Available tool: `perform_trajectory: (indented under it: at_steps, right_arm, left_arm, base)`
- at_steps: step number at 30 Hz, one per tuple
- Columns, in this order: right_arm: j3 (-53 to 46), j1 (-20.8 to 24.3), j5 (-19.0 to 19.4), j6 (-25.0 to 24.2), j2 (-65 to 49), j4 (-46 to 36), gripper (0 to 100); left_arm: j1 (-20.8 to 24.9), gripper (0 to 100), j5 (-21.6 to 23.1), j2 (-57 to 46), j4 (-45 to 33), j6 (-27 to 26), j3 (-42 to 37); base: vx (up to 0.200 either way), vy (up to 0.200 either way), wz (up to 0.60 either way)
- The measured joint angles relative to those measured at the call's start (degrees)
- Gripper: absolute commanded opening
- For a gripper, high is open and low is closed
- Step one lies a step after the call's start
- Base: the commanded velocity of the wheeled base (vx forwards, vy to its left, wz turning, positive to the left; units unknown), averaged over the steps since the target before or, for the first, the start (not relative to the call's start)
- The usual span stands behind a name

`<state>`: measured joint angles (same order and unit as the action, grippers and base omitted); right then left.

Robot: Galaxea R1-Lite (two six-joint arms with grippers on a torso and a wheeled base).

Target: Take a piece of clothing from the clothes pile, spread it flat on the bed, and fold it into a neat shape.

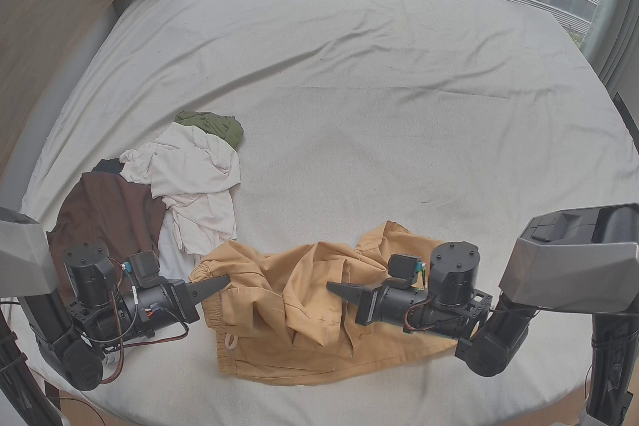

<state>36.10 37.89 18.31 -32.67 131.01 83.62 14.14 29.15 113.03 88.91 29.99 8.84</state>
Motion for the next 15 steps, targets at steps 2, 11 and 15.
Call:
perform_trajectory:
  at_steps: [2, 11, 15]
  right_arm:
    - [-2.0, -0.5, 0.4, -1.8, -2.2, 1.7, 0]
    - [-9.1, -7.3, 4.7, -9.4, -11.1, 4.4, 0]
    - [-9.9, -10.4, 6.4, -11.0, -12.5, 4.5, 0]
  left_arm:
    - [-0.1, 0, -0.1, -0.1, 0.0, 0.0, 0.3]
    - [-0.2, 0, -1.1, -0.4, 0.0, 0.1, 1.9]
    - [0.0, 0, -1.2, -0.4, 0.0, 0.1, 2.0]
  base:
    - [0.0, 0.0, 0.0]
    - [0.0, 0.0, 0.0]
    - [0.0, 0.0, 0.0]
